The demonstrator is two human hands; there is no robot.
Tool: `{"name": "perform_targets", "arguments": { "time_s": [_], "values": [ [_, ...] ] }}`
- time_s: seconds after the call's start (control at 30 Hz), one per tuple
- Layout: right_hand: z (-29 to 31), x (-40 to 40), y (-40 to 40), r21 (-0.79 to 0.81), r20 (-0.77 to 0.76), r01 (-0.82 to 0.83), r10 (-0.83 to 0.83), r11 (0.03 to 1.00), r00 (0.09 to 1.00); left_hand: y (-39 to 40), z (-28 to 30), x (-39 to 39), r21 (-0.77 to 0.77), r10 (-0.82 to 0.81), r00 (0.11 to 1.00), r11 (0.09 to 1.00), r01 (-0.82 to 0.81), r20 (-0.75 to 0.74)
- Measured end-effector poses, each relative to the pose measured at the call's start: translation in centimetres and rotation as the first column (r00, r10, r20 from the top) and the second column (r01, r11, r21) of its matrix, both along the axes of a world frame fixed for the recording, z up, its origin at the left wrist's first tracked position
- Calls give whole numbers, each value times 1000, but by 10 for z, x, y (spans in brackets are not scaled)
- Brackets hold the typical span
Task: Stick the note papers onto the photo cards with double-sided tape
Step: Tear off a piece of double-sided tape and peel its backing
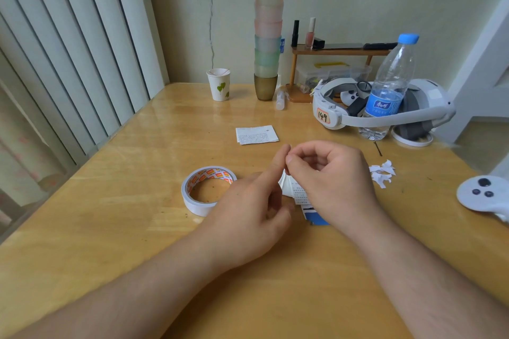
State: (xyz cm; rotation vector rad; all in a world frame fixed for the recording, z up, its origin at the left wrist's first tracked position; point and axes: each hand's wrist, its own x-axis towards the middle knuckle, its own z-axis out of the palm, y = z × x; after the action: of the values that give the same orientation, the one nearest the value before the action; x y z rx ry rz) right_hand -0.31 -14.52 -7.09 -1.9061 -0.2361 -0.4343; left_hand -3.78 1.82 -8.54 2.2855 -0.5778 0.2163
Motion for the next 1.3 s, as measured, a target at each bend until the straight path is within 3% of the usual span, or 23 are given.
{"name": "perform_targets", "arguments": {
  "time_s": [0.3,0.47,0.57,0.7,0.83,1.1,1.3],
  "values": [
    [-6,4,1,-34,-2,-36,36,999,999,-3,0,-1,67,-10,995,998,3,100],
    [-7,4,1,-78,42,-53,56,996,998,-5,3,-4,-9,-15,998,1000,15,61],
    [-5,2,1,-54,53,-85,88,995,995,-5,3,-3,-185,-81,994,980,66,-76],
    [-3,0,0,-26,75,-105,107,994,991,-5,7,-5,-580,-305,911,809,95,-277],
    [0,-1,-1,11,74,-141,140,990,987,-6,12,-4,-800,-456,821,600,-1,-343],
    [0,-2,-1,64,74,-198,194,978,978,-2,20,-1,-891,-570,727,437,-126,-383],
    [5,-5,3,180,36,-241,239,954,970,-2,25,-3,-893,-578,711,418,-164,-401]
  ]
}}
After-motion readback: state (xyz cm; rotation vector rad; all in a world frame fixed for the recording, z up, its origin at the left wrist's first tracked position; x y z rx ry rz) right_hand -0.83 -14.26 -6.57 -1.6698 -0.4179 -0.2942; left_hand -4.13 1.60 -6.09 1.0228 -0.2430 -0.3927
